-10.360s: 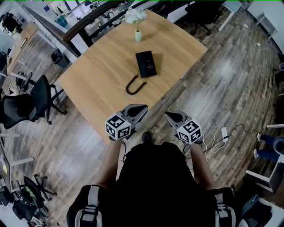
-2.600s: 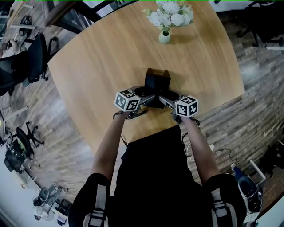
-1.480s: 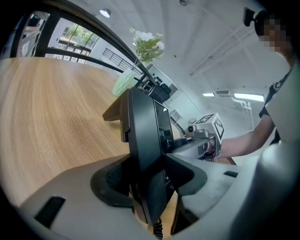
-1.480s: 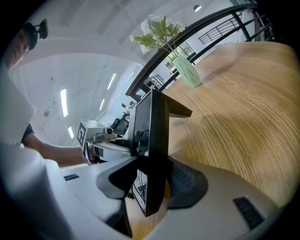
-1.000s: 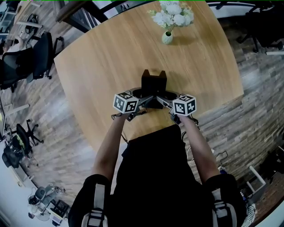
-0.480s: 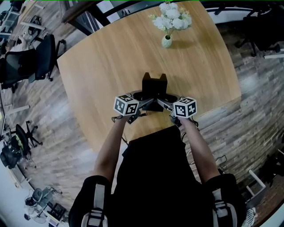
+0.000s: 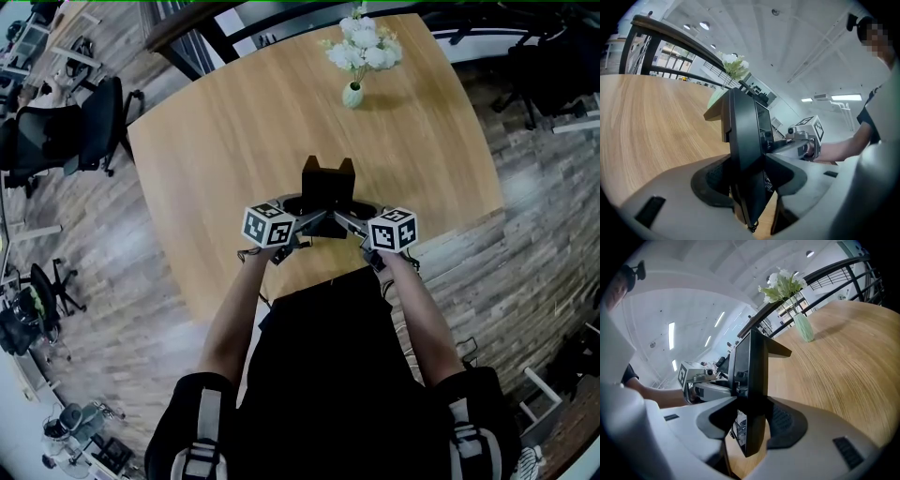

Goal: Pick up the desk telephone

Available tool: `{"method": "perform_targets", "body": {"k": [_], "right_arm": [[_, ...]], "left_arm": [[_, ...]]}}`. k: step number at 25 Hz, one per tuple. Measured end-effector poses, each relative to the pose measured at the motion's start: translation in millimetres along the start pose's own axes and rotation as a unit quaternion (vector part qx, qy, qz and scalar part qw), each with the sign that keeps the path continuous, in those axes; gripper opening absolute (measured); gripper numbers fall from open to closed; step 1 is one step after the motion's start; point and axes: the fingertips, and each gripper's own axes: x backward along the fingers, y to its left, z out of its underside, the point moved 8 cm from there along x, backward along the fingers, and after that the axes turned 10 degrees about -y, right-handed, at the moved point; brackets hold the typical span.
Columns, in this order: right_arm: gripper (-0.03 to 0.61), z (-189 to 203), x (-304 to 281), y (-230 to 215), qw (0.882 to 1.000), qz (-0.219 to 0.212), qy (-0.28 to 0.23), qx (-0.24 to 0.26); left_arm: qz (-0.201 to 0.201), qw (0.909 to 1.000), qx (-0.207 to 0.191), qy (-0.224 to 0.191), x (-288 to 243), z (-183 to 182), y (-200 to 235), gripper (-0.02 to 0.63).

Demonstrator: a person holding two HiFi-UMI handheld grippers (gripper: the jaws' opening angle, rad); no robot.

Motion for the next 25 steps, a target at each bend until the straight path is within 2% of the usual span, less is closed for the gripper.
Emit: {"method": "perform_targets", "body": {"k": [25], "right_arm": [[0.201,-25.4,27.0,58.8,0.995,-0.001,-0.054,0.086]], "left_arm": [[-0.003,0.996,-0.074,-0.049,38.8,-31.8,-48.2,0.227]]}}
